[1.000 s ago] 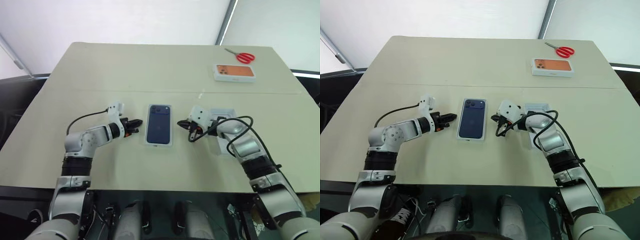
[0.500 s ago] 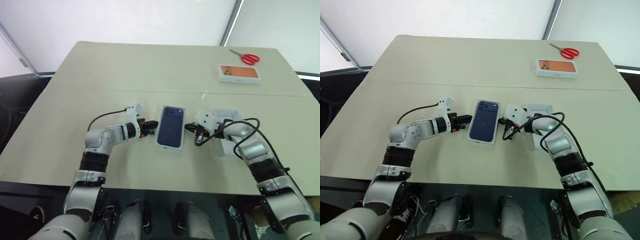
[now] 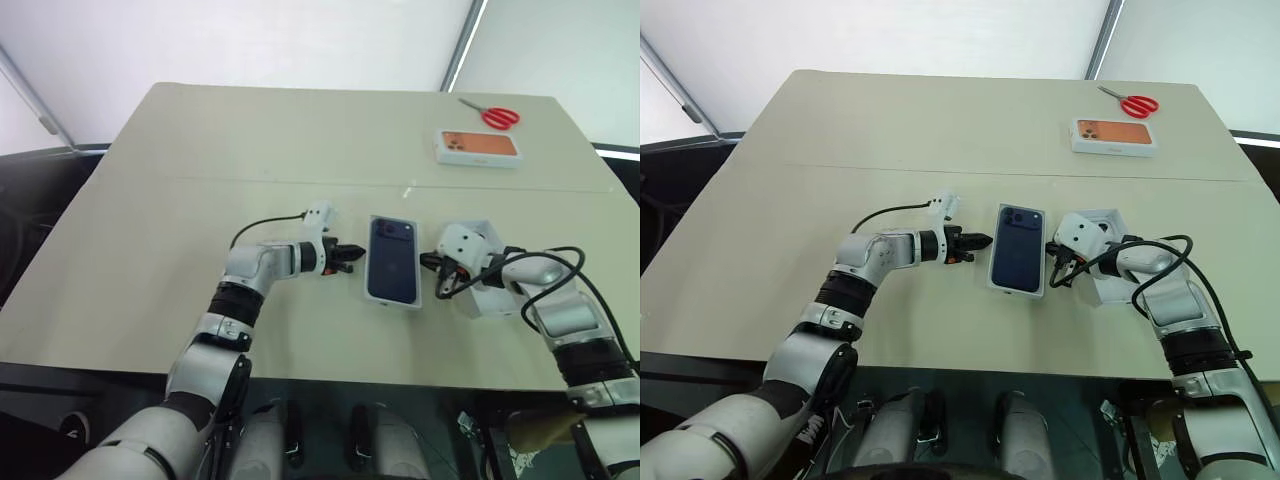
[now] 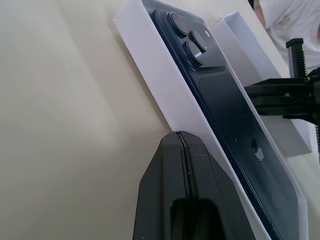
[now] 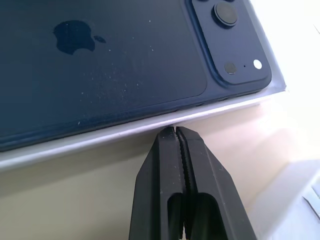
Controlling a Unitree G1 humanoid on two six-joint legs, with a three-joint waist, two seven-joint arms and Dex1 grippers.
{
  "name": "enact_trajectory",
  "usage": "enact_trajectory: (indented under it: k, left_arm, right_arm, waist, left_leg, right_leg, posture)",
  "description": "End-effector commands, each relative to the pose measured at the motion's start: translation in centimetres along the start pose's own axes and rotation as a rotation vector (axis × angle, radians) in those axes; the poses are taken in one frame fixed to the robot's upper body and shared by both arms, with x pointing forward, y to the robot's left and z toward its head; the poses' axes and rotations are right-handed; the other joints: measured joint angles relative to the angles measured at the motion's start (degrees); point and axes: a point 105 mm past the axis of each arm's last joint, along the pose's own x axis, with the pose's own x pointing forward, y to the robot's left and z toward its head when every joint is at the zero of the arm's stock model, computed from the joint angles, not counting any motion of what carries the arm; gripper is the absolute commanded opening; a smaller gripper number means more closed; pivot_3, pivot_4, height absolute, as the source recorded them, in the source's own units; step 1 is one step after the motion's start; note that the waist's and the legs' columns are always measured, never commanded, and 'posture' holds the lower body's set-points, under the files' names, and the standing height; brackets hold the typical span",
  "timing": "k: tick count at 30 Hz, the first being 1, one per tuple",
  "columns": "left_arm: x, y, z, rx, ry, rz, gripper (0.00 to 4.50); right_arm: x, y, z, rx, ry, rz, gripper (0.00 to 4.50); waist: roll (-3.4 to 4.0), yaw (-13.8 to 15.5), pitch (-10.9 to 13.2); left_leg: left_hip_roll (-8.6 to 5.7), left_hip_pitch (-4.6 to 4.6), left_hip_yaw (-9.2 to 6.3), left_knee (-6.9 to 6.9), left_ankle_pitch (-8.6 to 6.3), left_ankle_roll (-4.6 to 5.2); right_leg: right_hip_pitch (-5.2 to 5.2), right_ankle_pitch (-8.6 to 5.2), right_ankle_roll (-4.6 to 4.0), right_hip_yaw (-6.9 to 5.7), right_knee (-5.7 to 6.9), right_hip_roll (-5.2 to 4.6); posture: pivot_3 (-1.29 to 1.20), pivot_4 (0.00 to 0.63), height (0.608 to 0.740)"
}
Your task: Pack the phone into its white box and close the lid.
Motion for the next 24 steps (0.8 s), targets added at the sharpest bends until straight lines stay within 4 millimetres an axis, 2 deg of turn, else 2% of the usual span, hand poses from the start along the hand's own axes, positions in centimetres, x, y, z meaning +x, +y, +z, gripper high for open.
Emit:
enact_trajectory:
  k: [1,15,24]
  left_arm:
    - [1.32,-2.69,1.02,0.059,-0.012,-0.099,0.0]
    - [1.59,-1.92,1.3,0.069,-0.023,-0.063,0.0]
    - [1.88,-2.47,0.69,0.074,-0.01,-0.088,0.0]
  right_arm:
    - [-0.65,-1.0,1.24,-0.033,-0.044,-0.041,0.06]
    - [-0.38,-0.42,0.94,-0.028,-0.033,-0.015,0.06]
    - [-0.62,-0.65,0.38,-0.038,-0.004,-0.031,0.06]
  waist:
    - [0.0,-0.1,0.0]
    - [0.0,-0.11,0.0]
    - [0.0,-0.04,0.0]
  left_leg:
    - [0.0,0.0,0.0,0.01,0.0,0.0]
    - [0.03,0.0,0.0,0.01,0.0,0.01]
    - [0.03,0.0,-0.01,0.03,0.0,0.01]
  right_leg:
    - [0.0,0.0,0.0,0.0,0.0,0.0]
    - [-0.02,0.0,-0.01,0.0,0.01,0.0]
    - [-0.01,0.0,-0.01,0.0,0.01,0.0]
  posture:
    - [0.0,0.15,0.738]
    - [0.0,0.15,0.738]
    - [0.0,0.15,0.738]
